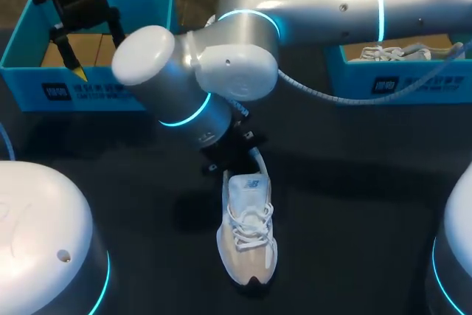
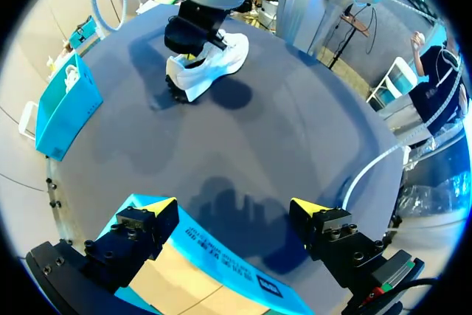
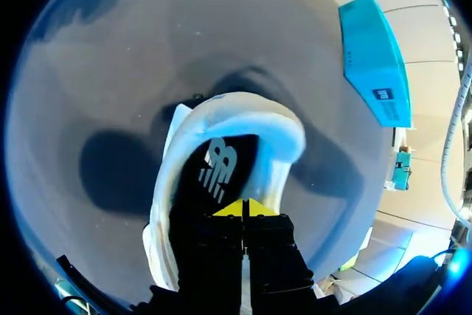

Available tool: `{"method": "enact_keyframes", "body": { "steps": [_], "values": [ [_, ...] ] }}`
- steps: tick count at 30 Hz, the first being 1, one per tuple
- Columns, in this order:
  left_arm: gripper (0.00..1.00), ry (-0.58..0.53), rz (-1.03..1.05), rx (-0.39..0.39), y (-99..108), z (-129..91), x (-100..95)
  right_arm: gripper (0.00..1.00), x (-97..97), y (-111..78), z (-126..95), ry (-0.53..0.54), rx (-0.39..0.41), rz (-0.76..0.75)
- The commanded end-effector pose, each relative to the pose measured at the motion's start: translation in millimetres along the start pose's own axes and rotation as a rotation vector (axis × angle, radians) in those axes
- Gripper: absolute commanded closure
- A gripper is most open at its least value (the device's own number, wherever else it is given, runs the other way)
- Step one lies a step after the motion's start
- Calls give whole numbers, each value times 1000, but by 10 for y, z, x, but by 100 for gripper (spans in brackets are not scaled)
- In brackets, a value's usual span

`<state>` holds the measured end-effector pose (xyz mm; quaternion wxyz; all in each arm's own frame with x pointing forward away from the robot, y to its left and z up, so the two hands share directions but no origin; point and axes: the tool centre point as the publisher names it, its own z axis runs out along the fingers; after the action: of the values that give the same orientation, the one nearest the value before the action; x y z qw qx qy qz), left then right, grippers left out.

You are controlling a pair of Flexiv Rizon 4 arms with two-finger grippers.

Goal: Take the shoe out of the shoebox, open the shoe tongue, remove and reinsert the insole, then place the shoe into the shoebox

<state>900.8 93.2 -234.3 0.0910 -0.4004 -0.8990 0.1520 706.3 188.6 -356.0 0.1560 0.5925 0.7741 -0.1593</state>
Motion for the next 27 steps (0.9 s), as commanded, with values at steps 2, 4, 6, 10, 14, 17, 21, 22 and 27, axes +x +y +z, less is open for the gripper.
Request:
{"method": "enact_keyframes", "body": {
  "steps": [2, 4, 6, 10, 14, 17, 21, 22, 27],
  "values": [
    [0, 3, 0, -1, 4, -4, -4, 100, -52, -19, 41, 28, -9, 2],
    [0, 3, 0, -1, 4, -4, -4, 100, -45, -5, 75, 54, -8, -6],
    [0, 3, 0, -1, 4, -4, -4, 100, -31, 17, 105, 82, 4, -15],
    [0, 3, 0, -1, 4, -4, -4, 100, 43, 79, 210, 135, 30, -24],
    [0, 3, 0, -1, 4, -4, -4, 100, 99, 100, 270, 159, 38, -28],
    [0, 3, 0, -1, 4, -4, -4, 100, 139, 112, 280, 172, 42, -31],
    [0, 3, 0, -1, 4, -4, -4, 100, 177, 109, 306, 198, 62, -27],
    [0, 3, 0, -1, 4, -4, -4, 100, 179, 107, 306, 201, 63, -25],
    [0, 3, 0, -1, 4, -4, -4, 100, 115, 59, 73, 218, 62, 14]
  ]
}}
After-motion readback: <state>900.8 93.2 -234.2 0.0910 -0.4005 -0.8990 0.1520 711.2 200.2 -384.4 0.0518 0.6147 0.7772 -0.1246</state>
